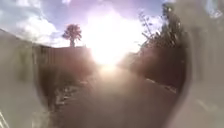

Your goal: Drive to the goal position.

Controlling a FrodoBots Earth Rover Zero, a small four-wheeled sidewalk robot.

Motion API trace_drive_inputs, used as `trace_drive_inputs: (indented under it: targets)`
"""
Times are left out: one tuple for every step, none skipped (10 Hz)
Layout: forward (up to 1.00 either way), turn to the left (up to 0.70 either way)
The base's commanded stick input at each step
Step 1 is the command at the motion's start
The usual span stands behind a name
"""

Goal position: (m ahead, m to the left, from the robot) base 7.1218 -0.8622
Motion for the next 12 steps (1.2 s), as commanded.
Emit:
trace_drive_inputs:
  targets:
    - [1.00, 0.00]
    - [1.00, 0.00]
    - [1.00, 0.00]
    - [1.00, 0.00]
    - [1.00, 0.00]
    - [1.00, 0.00]
    - [1.00, 0.00]
    - [1.00, 0.00]
    - [1.00, 0.00]
    - [1.00, 0.00]
    - [1.00, 0.00]
    - [1.00, 0.00]
